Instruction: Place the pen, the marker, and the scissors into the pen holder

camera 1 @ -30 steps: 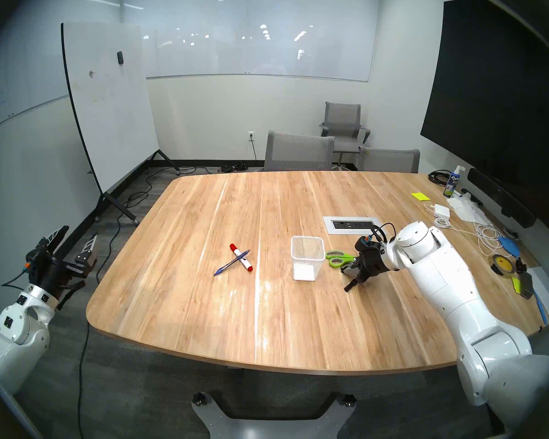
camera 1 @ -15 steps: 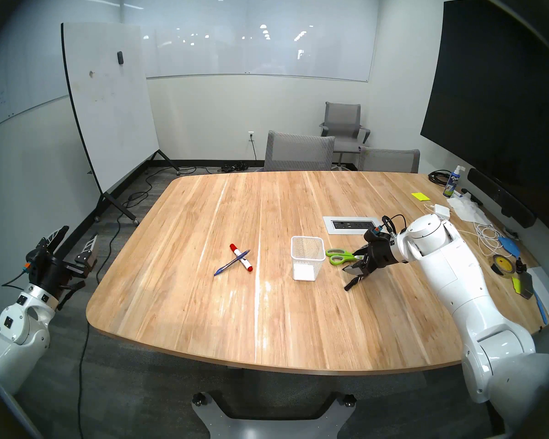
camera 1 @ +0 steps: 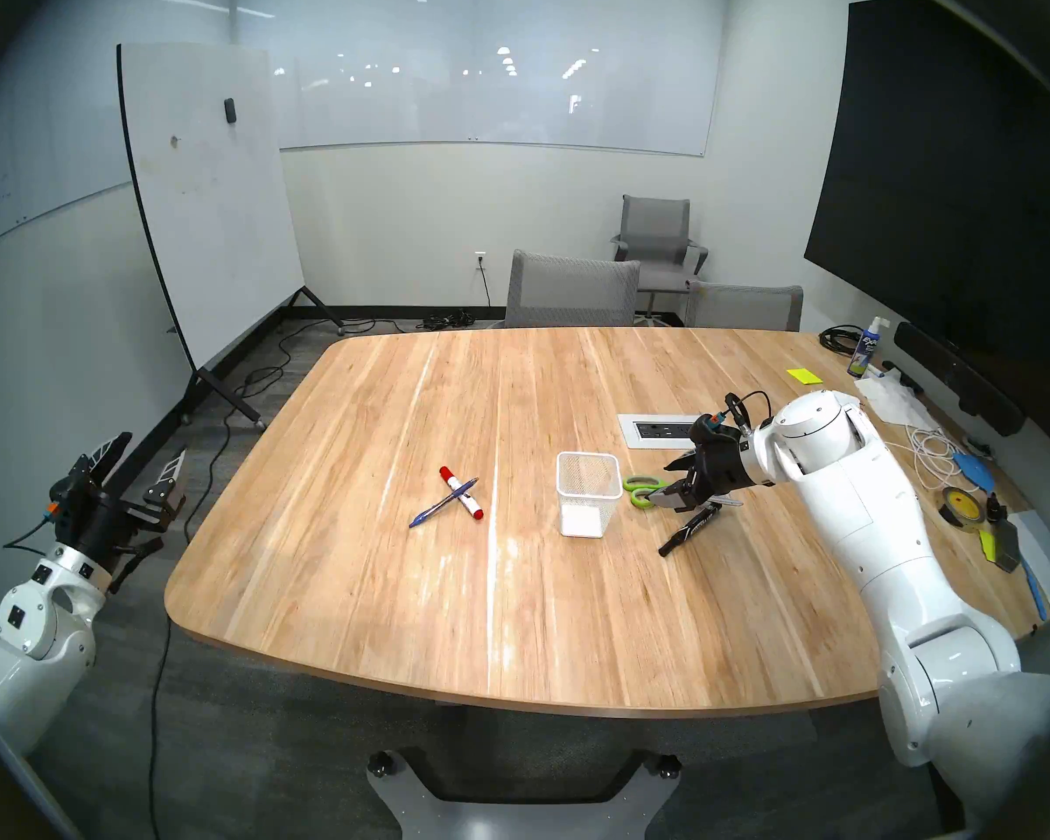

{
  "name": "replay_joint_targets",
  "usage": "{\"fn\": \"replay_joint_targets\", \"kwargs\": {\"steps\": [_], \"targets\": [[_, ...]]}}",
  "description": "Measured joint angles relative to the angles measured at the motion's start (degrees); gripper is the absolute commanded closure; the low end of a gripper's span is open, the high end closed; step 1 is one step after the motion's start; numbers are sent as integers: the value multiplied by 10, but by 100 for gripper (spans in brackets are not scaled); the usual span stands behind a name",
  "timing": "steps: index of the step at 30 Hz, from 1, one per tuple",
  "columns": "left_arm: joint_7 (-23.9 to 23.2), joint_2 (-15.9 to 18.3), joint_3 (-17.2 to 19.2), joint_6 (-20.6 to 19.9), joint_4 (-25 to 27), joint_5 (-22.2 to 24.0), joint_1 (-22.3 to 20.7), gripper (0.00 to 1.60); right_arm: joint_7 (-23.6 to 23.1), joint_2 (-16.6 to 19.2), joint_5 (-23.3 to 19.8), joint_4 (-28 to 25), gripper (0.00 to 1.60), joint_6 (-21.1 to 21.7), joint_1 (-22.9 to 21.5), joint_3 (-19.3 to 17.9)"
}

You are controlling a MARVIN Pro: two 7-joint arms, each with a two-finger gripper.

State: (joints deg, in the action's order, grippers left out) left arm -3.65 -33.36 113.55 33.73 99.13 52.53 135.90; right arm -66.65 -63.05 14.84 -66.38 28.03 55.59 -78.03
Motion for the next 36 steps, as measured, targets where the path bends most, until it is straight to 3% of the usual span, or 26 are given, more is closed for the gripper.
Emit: {"fn": "replay_joint_targets", "kwargs": {"steps": [22, 36], "targets": [[0, 0, 0, 0, 0, 0, 0, 0, 9, -5, 48, 4, 0, -13, -6, 37], [0, 0, 0, 0, 0, 0, 0, 0, 3, -9, 48, -21, 0, 28, 8, 31]]}}
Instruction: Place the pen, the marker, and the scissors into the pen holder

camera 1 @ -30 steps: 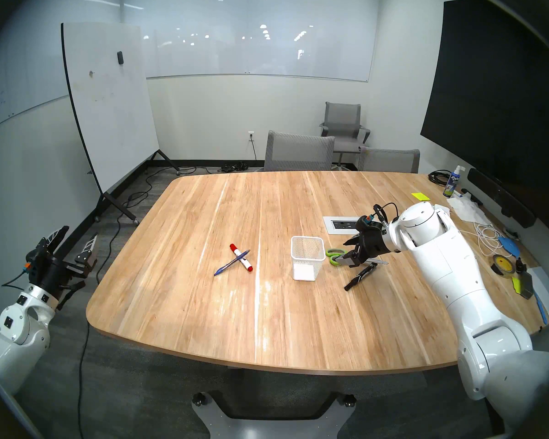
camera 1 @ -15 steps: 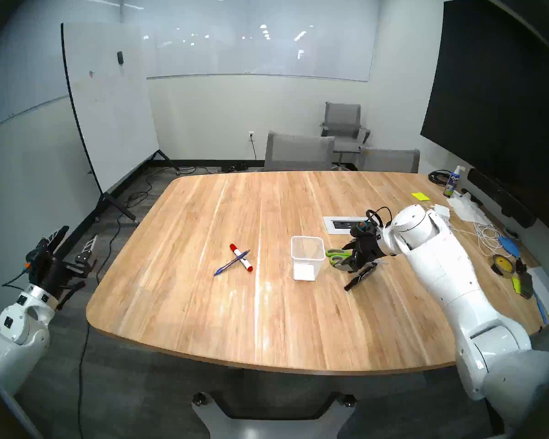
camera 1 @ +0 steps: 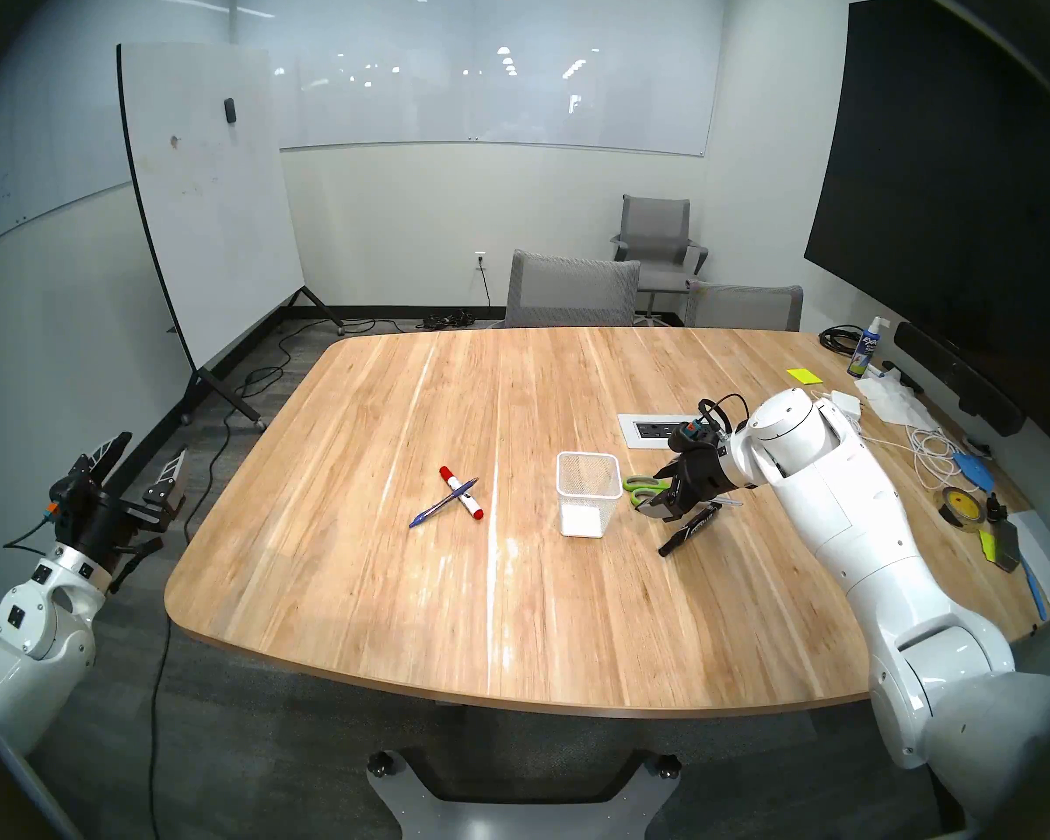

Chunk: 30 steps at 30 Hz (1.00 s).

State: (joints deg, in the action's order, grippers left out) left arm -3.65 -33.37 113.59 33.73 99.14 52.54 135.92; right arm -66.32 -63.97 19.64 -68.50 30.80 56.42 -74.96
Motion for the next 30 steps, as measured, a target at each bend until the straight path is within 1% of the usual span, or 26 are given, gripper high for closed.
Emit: {"fn": "replay_joint_targets", "kwargs": {"steps": [10, 24, 30], "targets": [[0, 0, 0, 0, 0, 0, 0, 0, 13, -5, 0, -5, 0, 10, 22, 0], [0, 0, 0, 0, 0, 0, 0, 0, 20, -10, 0, -3, 0, 3, 24, 0], [0, 0, 0, 0, 0, 0, 0, 0, 25, -18, 0, 11, 0, -1, 21, 2]]}}
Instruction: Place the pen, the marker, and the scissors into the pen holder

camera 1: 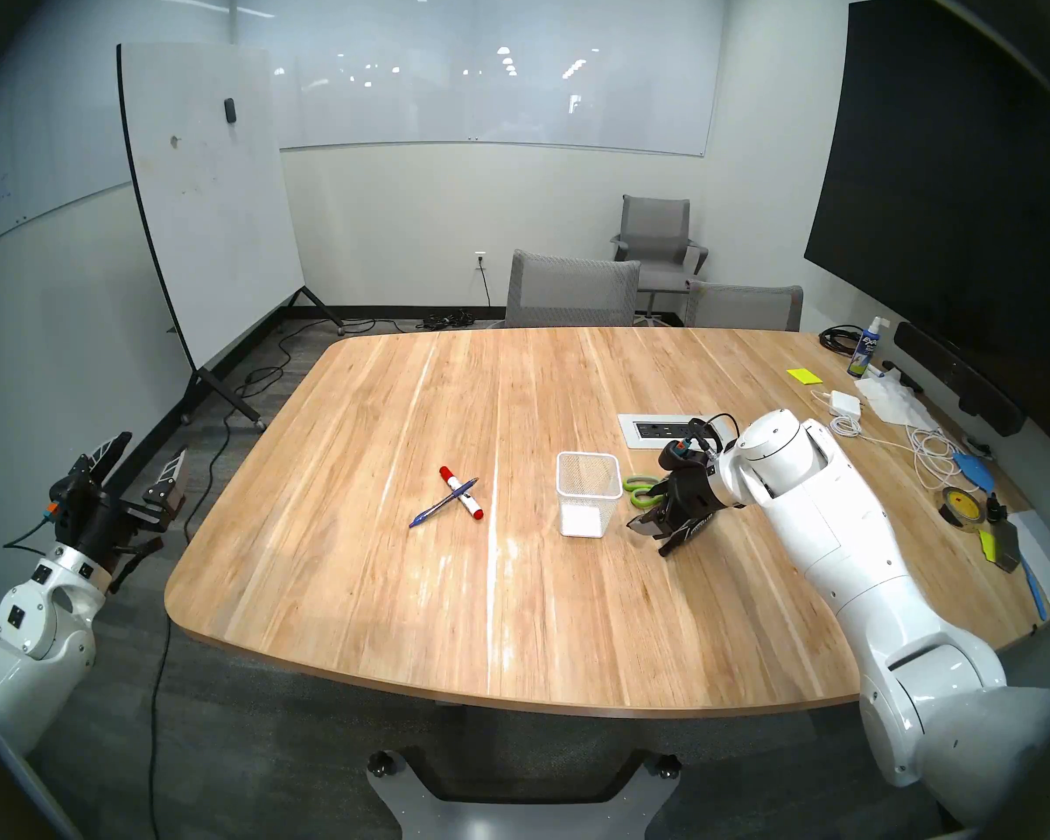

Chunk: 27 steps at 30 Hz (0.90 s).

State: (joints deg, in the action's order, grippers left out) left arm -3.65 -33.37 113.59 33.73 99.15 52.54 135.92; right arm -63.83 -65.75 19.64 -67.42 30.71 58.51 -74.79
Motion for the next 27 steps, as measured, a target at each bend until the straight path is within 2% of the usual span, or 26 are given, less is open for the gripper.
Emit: {"fn": "replay_joint_targets", "kwargs": {"steps": [16, 25, 26, 27], "targets": [[0, 0, 0, 0, 0, 0, 0, 0, 13, -20, -1, 65, 0, -26, -23, 3], [0, 0, 0, 0, 0, 0, 0, 0, 16, -25, 0, 84, 0, -37, -33, 6], [0, 0, 0, 0, 0, 0, 0, 0, 16, -25, 0, 85, 22, -38, -34, 7], [0, 0, 0, 0, 0, 0, 0, 0, 16, -25, 0, 86, 81, -38, -35, 7]]}}
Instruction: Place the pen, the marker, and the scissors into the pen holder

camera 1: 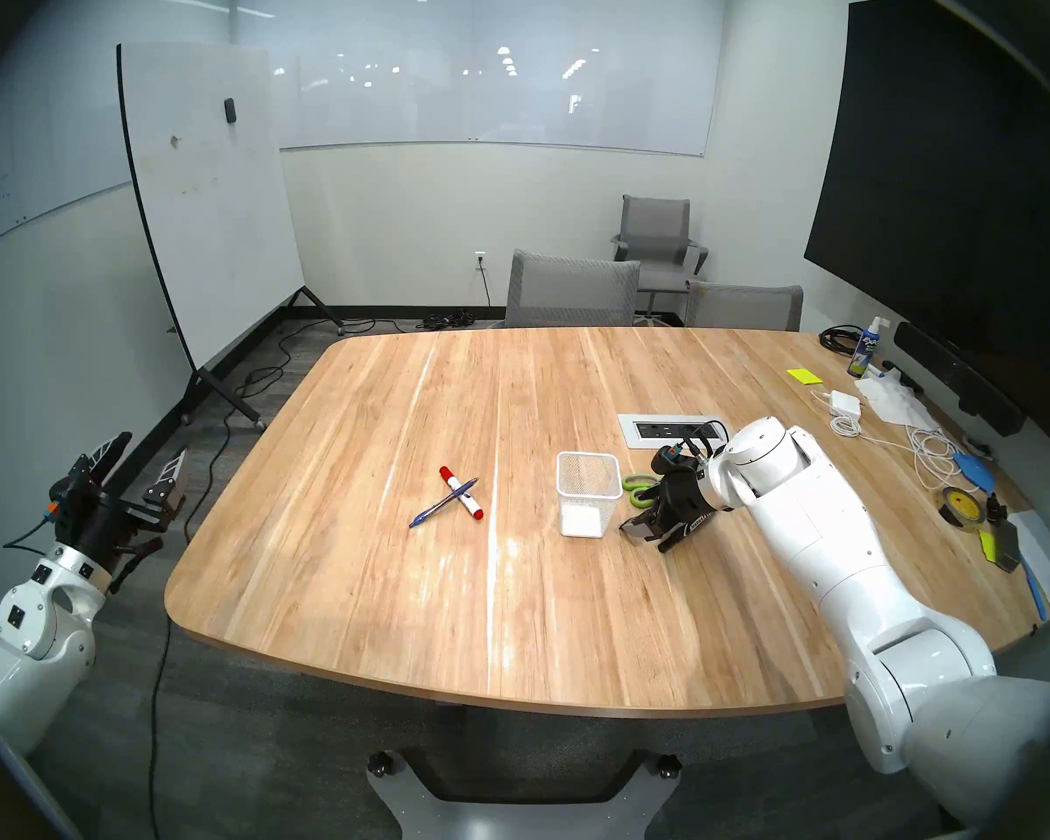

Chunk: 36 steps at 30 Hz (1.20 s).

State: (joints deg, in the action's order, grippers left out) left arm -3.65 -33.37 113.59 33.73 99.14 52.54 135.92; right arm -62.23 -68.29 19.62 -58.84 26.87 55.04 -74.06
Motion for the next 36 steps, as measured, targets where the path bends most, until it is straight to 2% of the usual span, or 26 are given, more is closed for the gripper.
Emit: {"fn": "replay_joint_targets", "kwargs": {"steps": [2, 3, 18, 36], "targets": [[0, 0, 0, 0, 0, 0, 0, 0, 1, 0, 0, 0, 144, -1, -1, 1], [0, 0, 0, 0, 0, 0, 0, 0, 2, -1, 1, 0, 160, -1, -1, 1], [0, 0, 0, 0, 0, 0, 0, 0, 9, -2, -1, -8, 160, -3, 1, 2], [0, 0, 0, 0, 0, 0, 0, 0, 1, 9, -25, -24, 160, 0, 2, -49]]}}
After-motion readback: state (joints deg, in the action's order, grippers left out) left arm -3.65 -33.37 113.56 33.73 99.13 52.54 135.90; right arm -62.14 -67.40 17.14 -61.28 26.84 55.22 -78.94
